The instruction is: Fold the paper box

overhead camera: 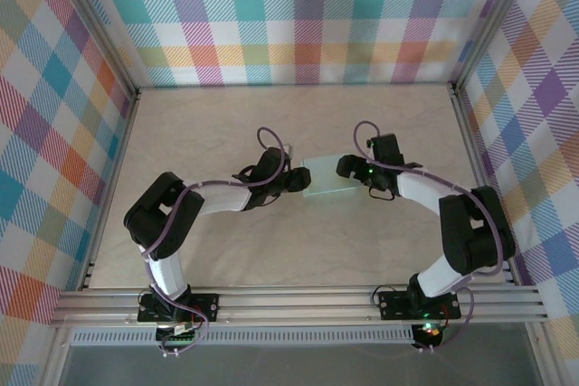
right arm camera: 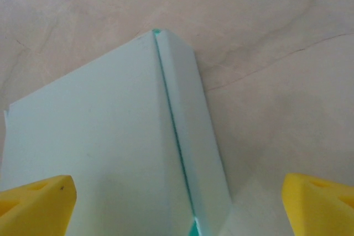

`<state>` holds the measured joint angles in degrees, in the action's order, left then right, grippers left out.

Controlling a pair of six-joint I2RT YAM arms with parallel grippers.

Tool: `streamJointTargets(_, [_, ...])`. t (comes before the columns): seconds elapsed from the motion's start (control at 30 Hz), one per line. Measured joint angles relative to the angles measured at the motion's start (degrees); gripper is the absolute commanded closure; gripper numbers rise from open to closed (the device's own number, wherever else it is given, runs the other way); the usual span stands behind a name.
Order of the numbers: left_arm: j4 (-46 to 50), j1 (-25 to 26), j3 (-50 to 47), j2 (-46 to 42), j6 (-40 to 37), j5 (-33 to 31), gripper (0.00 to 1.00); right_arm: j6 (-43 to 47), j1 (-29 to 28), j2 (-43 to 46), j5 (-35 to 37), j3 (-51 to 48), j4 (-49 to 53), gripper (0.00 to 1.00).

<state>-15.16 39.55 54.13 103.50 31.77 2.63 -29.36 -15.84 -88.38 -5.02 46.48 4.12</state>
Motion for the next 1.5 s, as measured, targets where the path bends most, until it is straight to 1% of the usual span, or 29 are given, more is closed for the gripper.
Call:
streamJointTargets(0.1, [-0.15,0.00,0.09,0.09,0.00,0.26,0.48,0.55,1.38,2.29,-0.33,-0.20,-0.02,0.06])
streamJointTargets(0.2, [-0.31,0.00,0.13,0.57,0.00,0.42,0.49,1.77,2.12,2.60,-1.38,-0.17,0.07,0.16])
streamJointTargets(0.33, [-0.66,0.00,0.13,1.62,0.13,0.59,0.53,2.43,2.16,0.79,-2.91,0.37,0.70,0.32])
streamJointTargets(0.47, [-1.11,0.00,0.13,2.10,0.17,0.66,0.57,2.67,2.16,-1.79,-4.02,0.59,0.72,0.42])
streamJointTargets(0.53, [-1.46,0.00,0.13,2.25,0.17,0.79,0.57,2.71,2.16,-2.84,-4.48,0.59,0.68,0.46])
streamJointTargets(0.67, [-1.55,0.00,0.13,2.32,0.17,0.83,0.58,2.69,2.16,-3.21,-4.96,0.63,0.55,0.50])
streamJointTargets(0.77, [-1.62,0.00,0.13,2.32,0.17,0.81,0.58,3.02,2.14,-3.21,-5.29,0.72,0.35,0.56])
streamJointTargets(0.97, [-1.95,0.00,0.39,2.62,0.15,0.85,0.58,3.28,2.12,-5.35,-6.08,1.46,-0.46,0.59])
streamJointTargets(1.1, [-1.88,0.00,0.42,2.62,0.17,0.79,0.53,3.32,2.12,-6.10,-6.23,1.75,-1.66,0.59])
streamJointTargets(1.27, [-0.15,0.00,0.37,1.27,-0.72,0.26,0.44,3.32,2.12,-6.10,-6.21,1.75,-1.95,0.59])
streamJointTargets(1.33, [1.11,0.00,0.37,-0.42,-1.25,0.28,0.41,3.30,2.12,-6.10,-6.21,1.75,-1.95,0.58])
streamJointTargets(1.4, [2.08,-0.11,0.98,-1.73,-1.29,0.59,0.40,3.30,2.12,-6.10,-6.23,1.75,-1.92,0.53])
streamJointTargets(1.5, [2.16,-0.11,2.97,-1.77,-0.66,2.36,0.40,3.30,2.14,-6.10,-6.58,1.75,-1.90,0.51])
